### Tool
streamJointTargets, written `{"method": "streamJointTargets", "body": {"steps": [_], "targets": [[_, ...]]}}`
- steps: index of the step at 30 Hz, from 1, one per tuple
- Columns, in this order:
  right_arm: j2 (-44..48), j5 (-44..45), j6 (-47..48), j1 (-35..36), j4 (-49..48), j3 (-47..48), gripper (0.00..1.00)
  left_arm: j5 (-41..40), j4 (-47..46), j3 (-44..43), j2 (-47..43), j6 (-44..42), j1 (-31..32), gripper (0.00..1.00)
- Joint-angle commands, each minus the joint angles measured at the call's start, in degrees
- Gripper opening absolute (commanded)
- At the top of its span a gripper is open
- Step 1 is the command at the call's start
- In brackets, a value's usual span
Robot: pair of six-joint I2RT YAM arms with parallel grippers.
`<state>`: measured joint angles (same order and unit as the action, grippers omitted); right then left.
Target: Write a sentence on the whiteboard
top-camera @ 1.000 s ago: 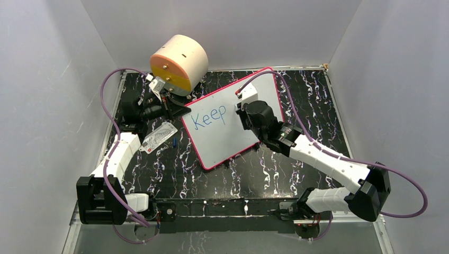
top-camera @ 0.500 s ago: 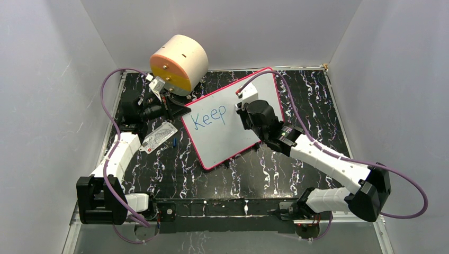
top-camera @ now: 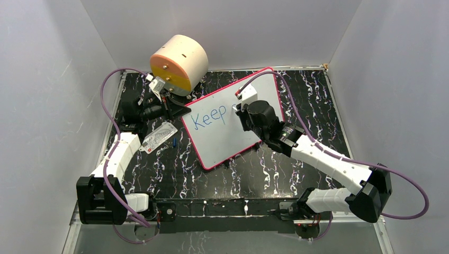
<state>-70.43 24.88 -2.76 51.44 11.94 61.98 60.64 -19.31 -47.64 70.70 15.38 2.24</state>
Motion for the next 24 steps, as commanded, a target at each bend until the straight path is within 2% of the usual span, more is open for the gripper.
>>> {"method": "streamJointTargets", "body": {"steps": [1,14,24], "targets": [[1.8,-0.8,-0.4,-0.1,0.2,-0.9,0.0,2.6,3.1,0.7,0.6,-6.4,1.5,0.0],[1.4,1.4,-0.4,0.0,3.7,-1.4,0.0,2.5,3.3,0.7,0.9,-6.6,1.5,0.0],[3.2,6.0,-0.7,-0.1,1.0,-2.5,0.0,2.6,3.5,0.6,0.9,-6.7,1.5,0.0]]}}
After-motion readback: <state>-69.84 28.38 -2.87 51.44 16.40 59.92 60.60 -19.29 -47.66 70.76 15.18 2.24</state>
